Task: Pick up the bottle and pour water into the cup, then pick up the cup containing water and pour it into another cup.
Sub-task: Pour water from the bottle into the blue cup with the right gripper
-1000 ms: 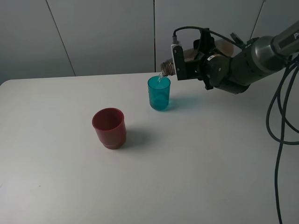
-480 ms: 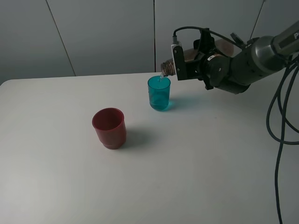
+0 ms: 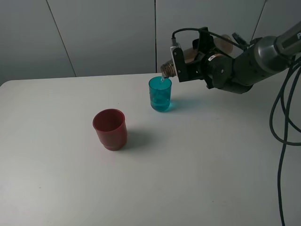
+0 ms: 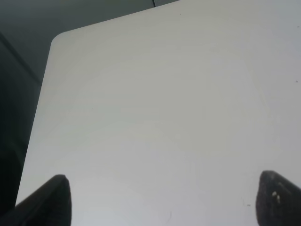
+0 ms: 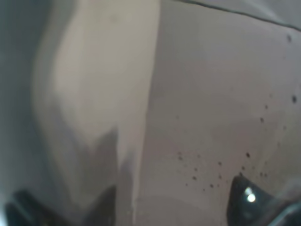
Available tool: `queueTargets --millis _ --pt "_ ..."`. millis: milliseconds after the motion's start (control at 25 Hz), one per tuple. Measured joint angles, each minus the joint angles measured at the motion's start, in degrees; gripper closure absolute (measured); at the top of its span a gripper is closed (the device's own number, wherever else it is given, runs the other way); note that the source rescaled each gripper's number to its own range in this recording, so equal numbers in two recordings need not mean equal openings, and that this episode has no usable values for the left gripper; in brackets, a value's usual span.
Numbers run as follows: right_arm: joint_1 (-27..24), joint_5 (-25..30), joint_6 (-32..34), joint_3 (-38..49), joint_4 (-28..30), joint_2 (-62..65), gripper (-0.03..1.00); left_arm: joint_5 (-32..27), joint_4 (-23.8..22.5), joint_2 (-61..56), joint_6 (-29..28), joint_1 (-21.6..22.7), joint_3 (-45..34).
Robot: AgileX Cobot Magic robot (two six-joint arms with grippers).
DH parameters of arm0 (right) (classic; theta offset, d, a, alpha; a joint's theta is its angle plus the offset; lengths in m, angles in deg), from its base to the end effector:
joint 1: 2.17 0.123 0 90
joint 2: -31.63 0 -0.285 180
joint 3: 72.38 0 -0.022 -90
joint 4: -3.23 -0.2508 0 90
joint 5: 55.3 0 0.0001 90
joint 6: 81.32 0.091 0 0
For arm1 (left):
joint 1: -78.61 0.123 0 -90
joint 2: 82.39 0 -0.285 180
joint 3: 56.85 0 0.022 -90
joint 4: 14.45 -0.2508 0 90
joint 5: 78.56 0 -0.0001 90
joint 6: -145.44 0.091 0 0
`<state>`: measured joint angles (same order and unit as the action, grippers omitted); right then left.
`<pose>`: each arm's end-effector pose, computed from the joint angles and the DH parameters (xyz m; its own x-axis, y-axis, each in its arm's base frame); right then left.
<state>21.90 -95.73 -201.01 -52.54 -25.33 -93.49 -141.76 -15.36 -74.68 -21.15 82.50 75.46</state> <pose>0.3842 0.1407 0.1364 0.1534 -0.9646 0.2147 -0.2674 -0.2497 -0.9307 -0.0087 0.0007 0.2781 -0.4829 0.2066 -0.8510 0.0361 0.9757 0.2163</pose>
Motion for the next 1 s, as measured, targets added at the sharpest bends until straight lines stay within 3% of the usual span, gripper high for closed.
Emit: queueTargets --millis 1000 --pt "-0.7 -1.6 0.0 -1.5 5.6 0.0 0.95 0.0 0.0 0.0 0.0 0.0 0.0"
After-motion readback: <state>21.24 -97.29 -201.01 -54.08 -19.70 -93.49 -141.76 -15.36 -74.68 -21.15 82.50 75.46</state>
